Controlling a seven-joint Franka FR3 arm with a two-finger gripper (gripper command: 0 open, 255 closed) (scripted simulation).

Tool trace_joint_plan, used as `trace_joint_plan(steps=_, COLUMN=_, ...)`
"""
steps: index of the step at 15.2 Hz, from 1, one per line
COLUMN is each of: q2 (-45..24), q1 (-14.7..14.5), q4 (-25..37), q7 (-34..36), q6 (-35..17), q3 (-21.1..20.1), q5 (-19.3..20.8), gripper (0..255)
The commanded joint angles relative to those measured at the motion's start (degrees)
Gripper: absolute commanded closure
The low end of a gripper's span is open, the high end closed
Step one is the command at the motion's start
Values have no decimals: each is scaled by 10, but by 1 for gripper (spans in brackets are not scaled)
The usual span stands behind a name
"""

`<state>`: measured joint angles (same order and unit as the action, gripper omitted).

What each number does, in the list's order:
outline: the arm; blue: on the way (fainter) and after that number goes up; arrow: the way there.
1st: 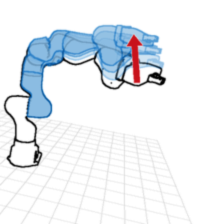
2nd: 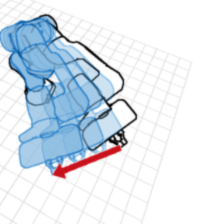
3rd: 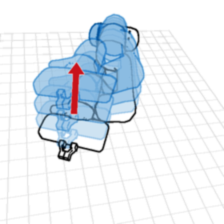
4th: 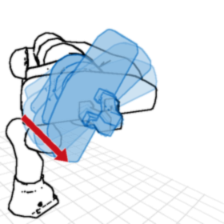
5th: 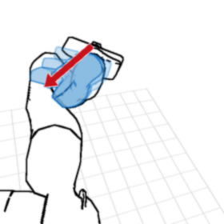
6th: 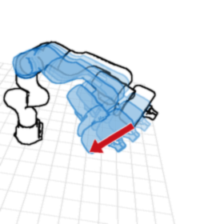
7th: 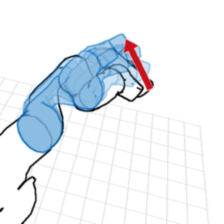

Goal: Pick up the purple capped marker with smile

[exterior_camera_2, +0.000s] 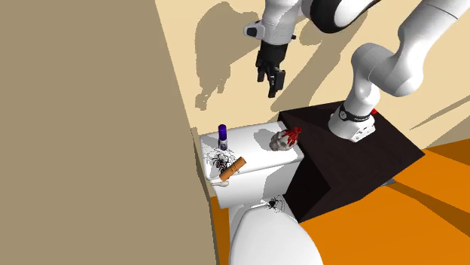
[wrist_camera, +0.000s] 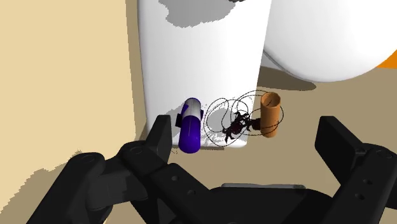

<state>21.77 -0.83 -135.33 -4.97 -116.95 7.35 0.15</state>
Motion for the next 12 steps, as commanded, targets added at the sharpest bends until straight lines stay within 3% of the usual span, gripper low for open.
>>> trace_joint_plan(steps=1, q2=-43, q1=-1, q4=9, q7=-10, q6=-33, q3=5, q5=0, gripper=0)
trace_joint_plan(steps=12, q2=-283, q1=2, q4=107, q7=-68, q6=-158, q3=20, q5=-19, gripper=0)
